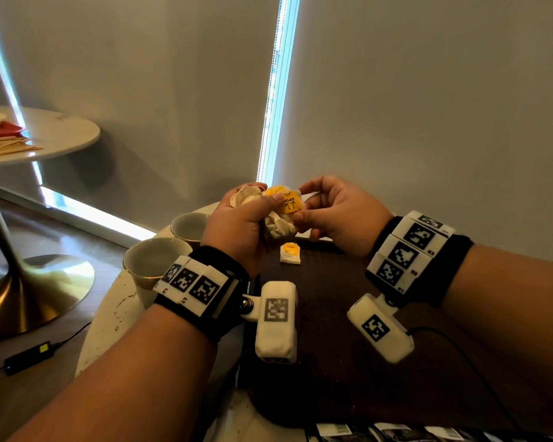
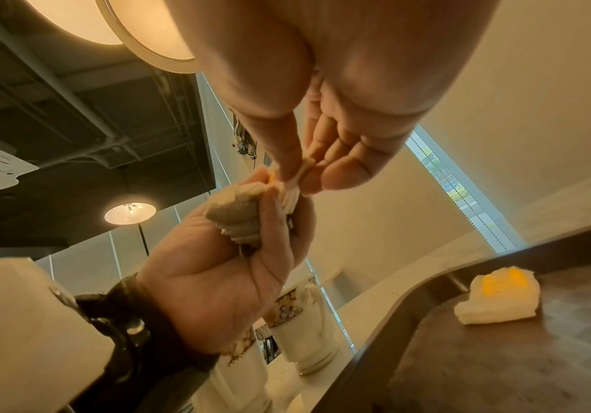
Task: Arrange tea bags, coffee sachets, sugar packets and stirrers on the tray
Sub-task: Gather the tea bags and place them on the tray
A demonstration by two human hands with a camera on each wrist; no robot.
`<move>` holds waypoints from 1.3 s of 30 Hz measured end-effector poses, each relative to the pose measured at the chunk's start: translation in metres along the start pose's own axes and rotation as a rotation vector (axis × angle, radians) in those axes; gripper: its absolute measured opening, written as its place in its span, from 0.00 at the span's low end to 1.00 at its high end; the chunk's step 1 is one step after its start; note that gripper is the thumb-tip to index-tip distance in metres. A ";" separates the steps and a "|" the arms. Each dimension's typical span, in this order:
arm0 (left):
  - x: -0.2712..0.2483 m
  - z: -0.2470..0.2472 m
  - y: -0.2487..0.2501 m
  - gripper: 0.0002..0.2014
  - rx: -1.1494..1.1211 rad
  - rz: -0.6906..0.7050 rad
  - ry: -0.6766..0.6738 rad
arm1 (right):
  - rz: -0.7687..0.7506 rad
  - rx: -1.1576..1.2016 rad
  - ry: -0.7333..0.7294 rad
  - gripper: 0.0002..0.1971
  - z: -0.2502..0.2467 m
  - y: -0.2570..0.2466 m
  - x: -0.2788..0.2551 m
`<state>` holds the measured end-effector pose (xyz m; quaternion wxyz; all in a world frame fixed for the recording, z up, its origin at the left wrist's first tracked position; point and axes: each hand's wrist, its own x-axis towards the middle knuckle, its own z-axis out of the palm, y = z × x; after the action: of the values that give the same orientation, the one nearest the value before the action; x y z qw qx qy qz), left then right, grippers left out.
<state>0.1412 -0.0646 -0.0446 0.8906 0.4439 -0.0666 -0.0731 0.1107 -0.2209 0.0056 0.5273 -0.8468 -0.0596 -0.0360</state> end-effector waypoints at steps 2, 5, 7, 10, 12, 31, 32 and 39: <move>0.002 -0.002 -0.001 0.22 0.009 -0.001 0.007 | -0.006 -0.031 0.009 0.20 0.000 0.000 0.000; 0.004 -0.003 -0.001 0.23 0.003 0.010 0.012 | -0.013 -0.026 0.033 0.23 -0.001 0.000 -0.001; 0.004 -0.004 -0.001 0.23 -0.016 0.018 0.019 | -0.019 -0.003 0.065 0.23 -0.001 0.001 -0.004; 0.005 -0.004 -0.003 0.24 -0.021 0.028 0.030 | -0.039 -0.003 0.121 0.19 -0.003 0.003 -0.006; 0.005 -0.004 -0.003 0.25 -0.028 0.036 0.035 | -0.058 0.005 0.128 0.15 -0.005 0.005 -0.006; 0.002 -0.002 0.003 0.24 -0.109 0.052 0.095 | 0.540 0.024 0.033 0.17 0.011 0.039 0.016; 0.001 -0.002 0.003 0.23 -0.112 0.050 0.093 | 0.554 0.032 0.024 0.17 0.015 0.039 0.017; 0.002 -0.002 0.003 0.24 -0.097 0.052 0.073 | 0.601 0.007 -0.007 0.18 0.020 0.043 0.018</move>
<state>0.1436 -0.0616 -0.0438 0.9146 0.4006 -0.0418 -0.0369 0.1349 -0.2204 -0.0395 0.5170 -0.8248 0.1918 0.1251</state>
